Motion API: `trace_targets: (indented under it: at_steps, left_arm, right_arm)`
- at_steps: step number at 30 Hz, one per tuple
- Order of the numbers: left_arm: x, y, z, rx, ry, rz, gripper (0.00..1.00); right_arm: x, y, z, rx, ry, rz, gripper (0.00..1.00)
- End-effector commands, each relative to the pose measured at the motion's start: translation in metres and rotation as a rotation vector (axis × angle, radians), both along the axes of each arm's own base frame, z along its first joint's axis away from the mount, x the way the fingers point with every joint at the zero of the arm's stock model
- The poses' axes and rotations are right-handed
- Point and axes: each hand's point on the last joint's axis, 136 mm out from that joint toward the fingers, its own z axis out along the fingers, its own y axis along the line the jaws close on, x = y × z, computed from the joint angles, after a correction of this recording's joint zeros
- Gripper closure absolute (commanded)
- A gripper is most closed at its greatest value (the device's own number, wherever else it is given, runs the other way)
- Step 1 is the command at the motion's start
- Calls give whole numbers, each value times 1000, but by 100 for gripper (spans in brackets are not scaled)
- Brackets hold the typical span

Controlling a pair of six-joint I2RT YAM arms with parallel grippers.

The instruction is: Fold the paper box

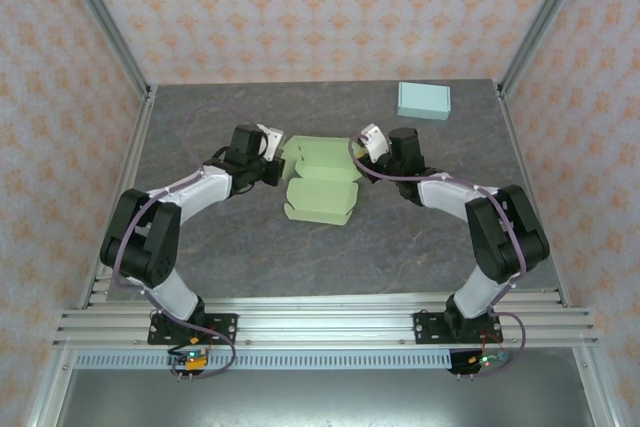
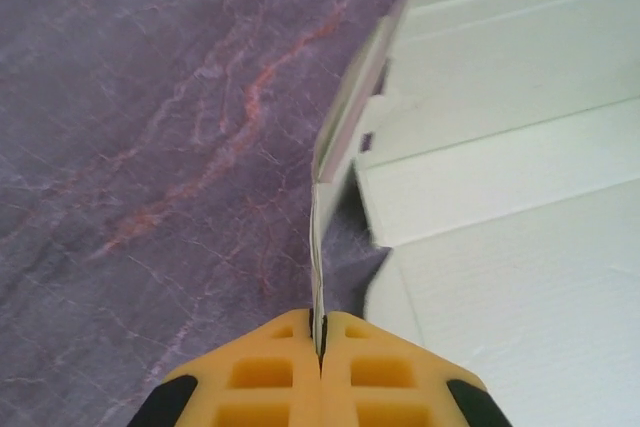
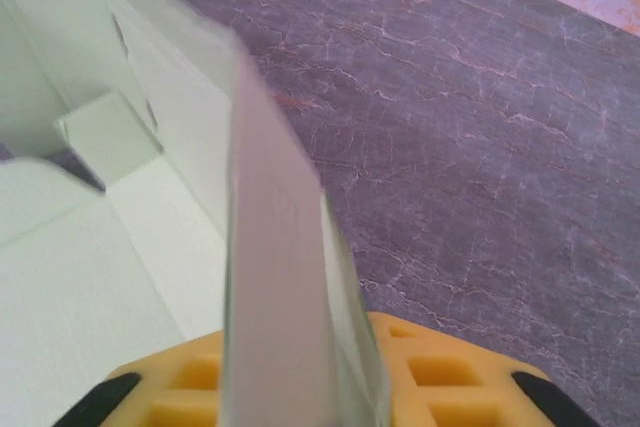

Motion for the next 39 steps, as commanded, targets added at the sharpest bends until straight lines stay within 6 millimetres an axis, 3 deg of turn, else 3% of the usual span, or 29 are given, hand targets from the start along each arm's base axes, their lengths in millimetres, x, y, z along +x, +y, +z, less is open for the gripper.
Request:
trace_targets:
  at_steps: [1, 5, 9, 12, 14, 16, 20, 24, 26, 31, 33, 36, 39]
  left_arm:
    - [-3, -7, 4, -21, 22, -28, 100]
    - [-7, -7, 15, -28, -13, -26, 100]
    - [-8, -3, 15, -21, -13, 14, 100]
    - [-7, 2, 18, -13, -23, 57, 100]
    - [-6, 5, 22, 13, -53, 77, 100]
    - [-5, 7, 27, 41, -78, 86, 100]
    - [-2, 6, 34, 44, -108, 103, 100]
    - [-1, 3, 29, 36, -91, 109, 100]
    - [-1, 1, 29, 30, -91, 106, 100]
    - [-1, 1, 26, 26, -91, 116, 100]
    - [-3, 0, 26, 17, -83, 116, 100]
    - [-4, 4, 25, 22, -78, 141, 100]
    - [-5, 7, 24, 21, -66, 161, 100]
  right_arm:
    - [9, -8, 21, 57, -4, -106, 49]
    - [18, -20, 62, 265, 27, -310, 33]
    - [12, -45, 94, 487, 151, -571, 29]
    - [0, -79, 98, 645, 244, -866, 27]
    - [-11, -86, 91, 786, 379, -1022, 28]
    - [-16, -65, 84, 965, 578, -1047, 28]
    - [-18, 10, 90, 1297, 925, -946, 28]
    - [-21, 66, 100, 1326, 1049, -888, 28]
    - [-13, 84, 99, 1331, 1071, -867, 28]
    - [21, 100, 76, 1383, 1086, -900, 35]
    - [33, 100, 62, 1383, 1075, -928, 44]
    - [41, 98, 41, 1372, 1081, -973, 69]
    - [42, 99, 32, 1374, 1088, -971, 80]
